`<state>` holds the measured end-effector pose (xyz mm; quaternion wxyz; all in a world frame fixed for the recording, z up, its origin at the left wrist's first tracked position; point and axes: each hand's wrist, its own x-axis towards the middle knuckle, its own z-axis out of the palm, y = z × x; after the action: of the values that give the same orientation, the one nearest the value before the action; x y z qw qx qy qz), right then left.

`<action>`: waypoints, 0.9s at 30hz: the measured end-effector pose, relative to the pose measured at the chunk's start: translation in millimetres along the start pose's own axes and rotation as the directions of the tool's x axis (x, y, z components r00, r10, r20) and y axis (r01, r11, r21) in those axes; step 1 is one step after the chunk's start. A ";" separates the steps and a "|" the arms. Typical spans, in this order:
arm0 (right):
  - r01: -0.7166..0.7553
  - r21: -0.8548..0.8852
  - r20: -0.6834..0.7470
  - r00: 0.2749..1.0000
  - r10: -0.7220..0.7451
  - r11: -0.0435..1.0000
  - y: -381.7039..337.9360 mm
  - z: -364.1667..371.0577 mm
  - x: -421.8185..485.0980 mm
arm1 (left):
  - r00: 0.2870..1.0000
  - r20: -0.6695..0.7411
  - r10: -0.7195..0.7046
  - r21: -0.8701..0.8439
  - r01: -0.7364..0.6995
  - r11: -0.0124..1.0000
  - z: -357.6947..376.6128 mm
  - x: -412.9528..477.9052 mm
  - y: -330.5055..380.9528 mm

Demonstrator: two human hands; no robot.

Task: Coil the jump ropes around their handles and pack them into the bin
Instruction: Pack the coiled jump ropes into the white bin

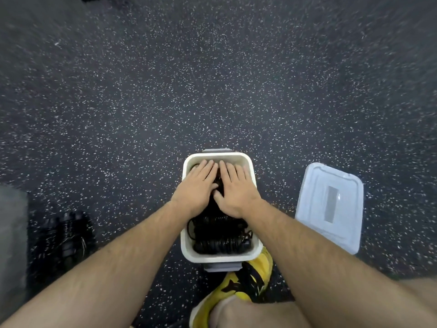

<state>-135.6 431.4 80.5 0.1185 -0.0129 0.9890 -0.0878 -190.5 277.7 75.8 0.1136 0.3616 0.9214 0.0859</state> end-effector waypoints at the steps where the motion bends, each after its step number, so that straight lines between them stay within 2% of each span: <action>1: 0.001 0.025 0.012 1.000 -0.002 1.000 -0.1 1.3 1.4 | 1.000 0.003 -0.006 0.001 0.006 1.000 4.1 2.9 -3.3; 4: 0.029 -0.025 -0.004 1.000 -0.029 0.999 1.3 11.4 3.7 | 1.000 -0.002 -0.015 0.028 0.015 0.999 15.3 7.3 -6.6; 7: -0.003 -0.059 0.017 1.000 0.004 0.998 1.1 22.2 7.1 | 0.999 0.022 -0.033 0.064 0.032 0.997 20.9 14.2 -3.2; 11: -0.028 -0.098 0.087 0.996 0.037 0.995 -0.2 22.2 11.9 | 0.995 0.058 -0.086 0.063 0.082 0.995 20.7 16.7 -0.1; 16: -0.029 -0.142 0.163 0.985 0.052 0.989 -7.3 -3.8 10.8 | 0.994 0.073 -0.079 0.073 0.074 0.995 7.8 10.5 0.7; 20: 0.017 -0.131 0.047 0.999 -0.011 0.991 -23.1 -30.6 -2.8 | 0.996 -0.089 0.005 -0.011 -0.006 1.000 -12.5 -14.8 -5.8; 24: 0.142 -0.121 -0.013 0.989 -0.144 0.982 -76.4 -32.5 -1.9 | 0.960 -0.256 -0.116 -0.103 0.092 0.990 -36.2 -55.7 -26.9; 27: 0.238 -0.125 0.004 0.971 -0.240 0.963 -135.1 -29.1 14.7 | 0.932 -0.255 -0.257 -0.085 0.243 0.966 -44.2 -92.6 -61.6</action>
<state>-156.2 302.7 128.8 0.1002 -0.1391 0.9844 -0.0395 -176.3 166.2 117.0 0.0092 0.2237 0.9642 0.1423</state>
